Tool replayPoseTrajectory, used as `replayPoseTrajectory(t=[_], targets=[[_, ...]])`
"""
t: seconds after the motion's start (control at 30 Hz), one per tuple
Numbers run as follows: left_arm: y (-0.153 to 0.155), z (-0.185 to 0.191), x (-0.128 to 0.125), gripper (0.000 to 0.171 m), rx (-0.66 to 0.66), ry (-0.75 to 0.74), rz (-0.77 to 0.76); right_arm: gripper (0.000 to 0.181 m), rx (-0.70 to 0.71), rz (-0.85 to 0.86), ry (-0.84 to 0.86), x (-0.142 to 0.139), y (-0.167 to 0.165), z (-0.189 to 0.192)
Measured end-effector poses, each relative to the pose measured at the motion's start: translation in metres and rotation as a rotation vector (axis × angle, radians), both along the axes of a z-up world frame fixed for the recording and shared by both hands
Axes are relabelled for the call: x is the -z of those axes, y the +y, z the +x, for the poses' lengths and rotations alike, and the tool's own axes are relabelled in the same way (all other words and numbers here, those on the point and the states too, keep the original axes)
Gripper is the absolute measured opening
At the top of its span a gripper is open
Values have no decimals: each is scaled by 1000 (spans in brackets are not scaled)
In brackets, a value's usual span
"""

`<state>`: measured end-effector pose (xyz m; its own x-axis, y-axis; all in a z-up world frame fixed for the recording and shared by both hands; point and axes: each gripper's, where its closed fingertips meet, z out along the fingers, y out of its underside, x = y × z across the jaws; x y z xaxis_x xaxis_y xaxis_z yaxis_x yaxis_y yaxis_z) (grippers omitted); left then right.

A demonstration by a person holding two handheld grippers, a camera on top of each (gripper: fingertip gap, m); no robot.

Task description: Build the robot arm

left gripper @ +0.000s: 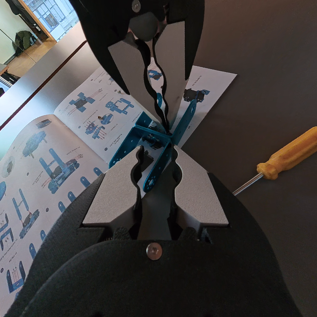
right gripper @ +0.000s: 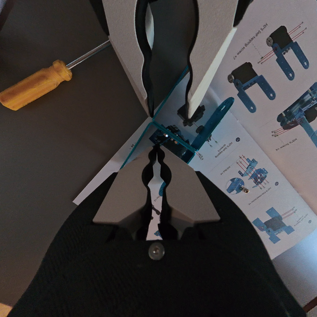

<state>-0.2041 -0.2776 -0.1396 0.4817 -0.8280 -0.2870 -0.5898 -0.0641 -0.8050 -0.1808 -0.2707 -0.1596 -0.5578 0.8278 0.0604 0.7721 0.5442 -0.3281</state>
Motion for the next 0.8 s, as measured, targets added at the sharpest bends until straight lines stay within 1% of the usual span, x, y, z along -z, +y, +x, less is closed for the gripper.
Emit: replayPoseTrajectory(t=[0.17,0.23,0.37,0.5,0.63,0.8], targets=[[-1,0,1,30,3,10,3,0,76,-49,74,-1,-1,9],[-1,1,2,30,7,16,-2,0,93,-45,89,-2,0,11],[-1,1,3,30,10,26,2,8,90,-47,125,-7,-2,4],[-1,1,3,29,9,23,9,9,101,-86,119,-4,-1,1],[-1,0,2,29,4,21,11,9,127,-137,163,-5,1,-2],[-1,0,3,29,3,23,6,9,131,-154,151,1,1,-2]])
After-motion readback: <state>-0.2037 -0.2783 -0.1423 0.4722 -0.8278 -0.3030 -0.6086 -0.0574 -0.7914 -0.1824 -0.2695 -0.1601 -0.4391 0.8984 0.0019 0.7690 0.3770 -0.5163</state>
